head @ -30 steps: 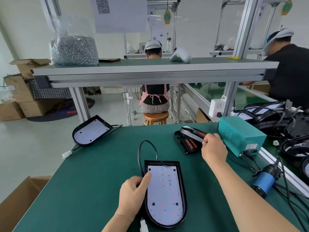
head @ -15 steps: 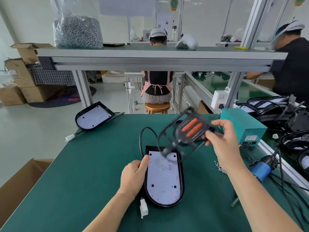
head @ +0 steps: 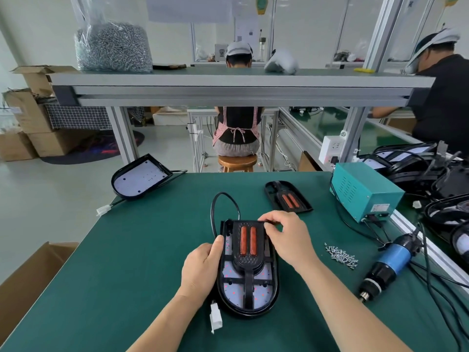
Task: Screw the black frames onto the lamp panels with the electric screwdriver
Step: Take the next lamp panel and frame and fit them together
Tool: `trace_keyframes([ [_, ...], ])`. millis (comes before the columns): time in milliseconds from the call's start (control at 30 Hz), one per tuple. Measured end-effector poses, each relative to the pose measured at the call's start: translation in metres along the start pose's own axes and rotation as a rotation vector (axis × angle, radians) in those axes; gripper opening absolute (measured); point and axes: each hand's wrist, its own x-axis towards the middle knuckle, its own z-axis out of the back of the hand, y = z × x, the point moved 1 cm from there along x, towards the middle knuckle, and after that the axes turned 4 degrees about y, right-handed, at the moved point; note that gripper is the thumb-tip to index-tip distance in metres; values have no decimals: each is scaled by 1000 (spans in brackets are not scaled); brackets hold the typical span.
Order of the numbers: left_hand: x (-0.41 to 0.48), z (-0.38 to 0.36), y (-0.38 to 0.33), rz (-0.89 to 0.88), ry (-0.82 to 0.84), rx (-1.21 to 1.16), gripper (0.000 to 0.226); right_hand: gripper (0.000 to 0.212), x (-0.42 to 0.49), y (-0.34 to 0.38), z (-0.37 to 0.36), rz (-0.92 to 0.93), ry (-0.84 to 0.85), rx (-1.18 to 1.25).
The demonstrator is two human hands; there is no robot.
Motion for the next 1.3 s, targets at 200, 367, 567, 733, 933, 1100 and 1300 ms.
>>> trace_keyframes([
  [200, 0, 0, -3, -13, 4, 67, 59, 43, -12, -2, -25, -18, -40, -65],
  [367, -5, 4, -8, -74, 70, 52, 51, 32, -17, -9, -34, -225, -23, 65],
  [567, -8, 3, -11, -33, 41, 88, 46, 55, -36, -9, -15, -381, 59, 264],
  [733, -9, -7, -16, 25, -22, 229, 48, 95, -82, -6, -2, -315, 261, 336],
  [933, -21, -30, -16, 21, -120, 293, 47, 69, -98, 1, -1, -134, 192, 384],
  [1100, -17, -30, -8, -45, -161, 304, 40, 51, -107, 0, -15, -155, -15, 215],
  [1300, -17, -23, -16, -62, -157, 180, 31, 88, -108, -10, -21, -100, -73, 79],
])
